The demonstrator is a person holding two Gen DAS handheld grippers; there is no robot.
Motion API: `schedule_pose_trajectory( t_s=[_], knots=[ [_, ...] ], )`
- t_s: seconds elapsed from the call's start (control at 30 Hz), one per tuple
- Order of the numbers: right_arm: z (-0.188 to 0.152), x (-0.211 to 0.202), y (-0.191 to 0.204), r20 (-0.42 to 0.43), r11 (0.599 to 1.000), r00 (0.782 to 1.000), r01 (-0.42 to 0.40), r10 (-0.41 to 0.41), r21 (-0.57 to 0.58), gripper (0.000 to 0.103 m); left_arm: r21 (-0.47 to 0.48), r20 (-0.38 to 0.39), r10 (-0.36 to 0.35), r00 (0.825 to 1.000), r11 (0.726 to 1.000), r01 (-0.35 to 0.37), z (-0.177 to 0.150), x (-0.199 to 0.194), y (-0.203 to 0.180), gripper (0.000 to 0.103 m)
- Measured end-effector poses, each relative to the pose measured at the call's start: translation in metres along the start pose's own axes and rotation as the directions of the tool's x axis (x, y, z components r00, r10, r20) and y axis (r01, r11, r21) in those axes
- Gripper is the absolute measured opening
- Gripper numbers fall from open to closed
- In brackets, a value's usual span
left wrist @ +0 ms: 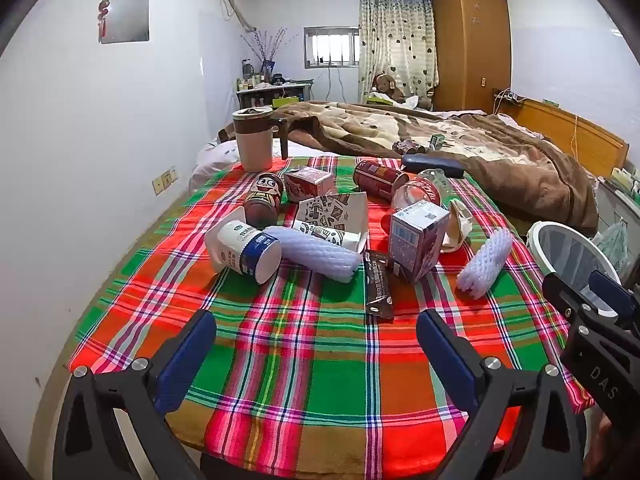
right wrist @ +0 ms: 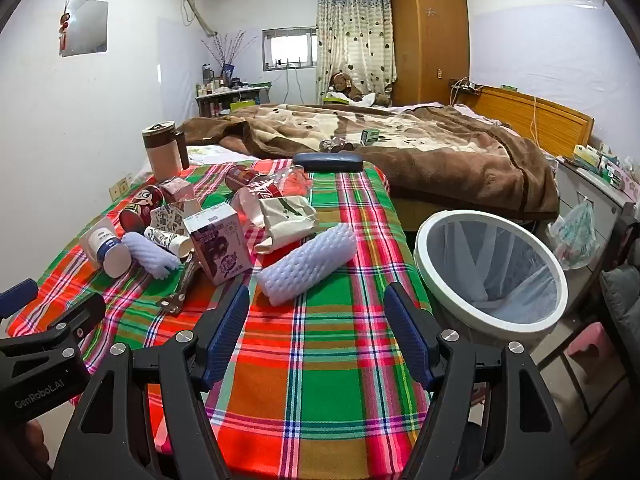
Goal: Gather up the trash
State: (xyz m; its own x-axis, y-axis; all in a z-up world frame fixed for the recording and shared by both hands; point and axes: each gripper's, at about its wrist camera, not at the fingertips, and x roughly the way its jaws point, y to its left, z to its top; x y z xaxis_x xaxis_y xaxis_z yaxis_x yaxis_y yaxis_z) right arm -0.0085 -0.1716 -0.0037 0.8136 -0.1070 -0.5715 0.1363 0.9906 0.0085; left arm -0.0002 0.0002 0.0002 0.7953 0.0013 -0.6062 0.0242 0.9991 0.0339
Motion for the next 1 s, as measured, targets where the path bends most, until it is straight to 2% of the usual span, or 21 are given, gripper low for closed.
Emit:
schedule_pose_trajectory(
  t_s=[1.0],
  knots=[
    [0.0014,-0.0026,0.0008,-0.001,1.000,1.000,0.002,-0.002,-0.005,0.071,0.002,-0.002,-0.006,1.000,1.000,0.006,0.0004,-0.0021,-0.0002,0.102]
  ],
)
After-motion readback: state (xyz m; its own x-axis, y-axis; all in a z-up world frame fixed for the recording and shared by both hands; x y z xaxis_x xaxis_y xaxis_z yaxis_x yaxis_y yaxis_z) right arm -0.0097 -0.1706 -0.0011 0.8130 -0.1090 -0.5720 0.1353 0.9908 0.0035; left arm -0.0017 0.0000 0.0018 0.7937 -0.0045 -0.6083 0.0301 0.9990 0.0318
